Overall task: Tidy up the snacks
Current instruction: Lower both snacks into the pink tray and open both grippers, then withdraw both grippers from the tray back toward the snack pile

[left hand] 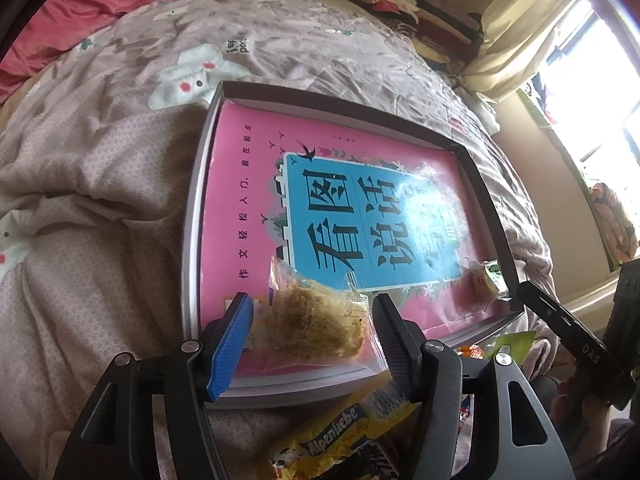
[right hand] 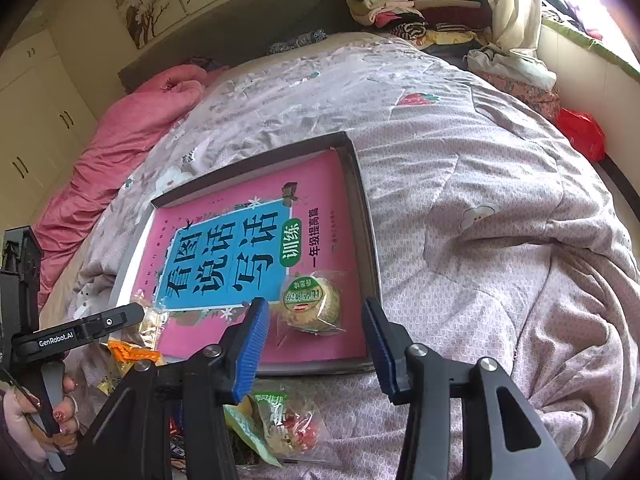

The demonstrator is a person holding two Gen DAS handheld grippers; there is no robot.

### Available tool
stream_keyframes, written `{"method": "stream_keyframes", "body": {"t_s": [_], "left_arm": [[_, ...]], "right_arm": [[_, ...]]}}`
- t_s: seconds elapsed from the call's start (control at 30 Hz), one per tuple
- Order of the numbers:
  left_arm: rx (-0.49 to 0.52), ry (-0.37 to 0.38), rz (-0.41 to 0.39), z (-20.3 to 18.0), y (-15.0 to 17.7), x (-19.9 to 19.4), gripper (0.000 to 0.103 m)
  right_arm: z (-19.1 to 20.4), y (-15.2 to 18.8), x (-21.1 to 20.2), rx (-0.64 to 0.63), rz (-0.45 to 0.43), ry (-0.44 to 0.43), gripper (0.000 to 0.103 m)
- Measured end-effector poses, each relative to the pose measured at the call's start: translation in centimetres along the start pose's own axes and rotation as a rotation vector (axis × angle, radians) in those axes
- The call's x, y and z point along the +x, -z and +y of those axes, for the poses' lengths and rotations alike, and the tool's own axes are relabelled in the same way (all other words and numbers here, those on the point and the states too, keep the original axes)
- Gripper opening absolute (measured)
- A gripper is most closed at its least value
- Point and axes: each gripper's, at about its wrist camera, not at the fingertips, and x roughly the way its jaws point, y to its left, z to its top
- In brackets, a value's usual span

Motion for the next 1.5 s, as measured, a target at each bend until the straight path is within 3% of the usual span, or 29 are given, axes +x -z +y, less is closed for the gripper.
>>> {"method": "stream_keyframes", "body": {"t_s": [0.13,0.8,1.07,1.5], "left_arm": [[0.003,-0.007,-0.017,0.1,-0.1,-0.7,0.075],[0.053,-0.033,-0.135,-0.5,0.1,-5.7,0.077],[0.076,-0.041,-0.193,-1.2,0.8,-7.9,0.082],[0.111,-0.032,-0.177,-1.7,3.1,-9.4,0.083]], "right_arm": [[0.1,0.0,-0.4,-0.003,-0.011,-0.008,0.049],[1.7,0.2,-3.0,-0.055,-0.098,-0.043,0.062],[2.3,0.7,-4.5,-0.083,-0.128,-0.054,0.066],[3.4,1.8,-6.0,-0.123,-0.148,-0.066,0.073]]}}
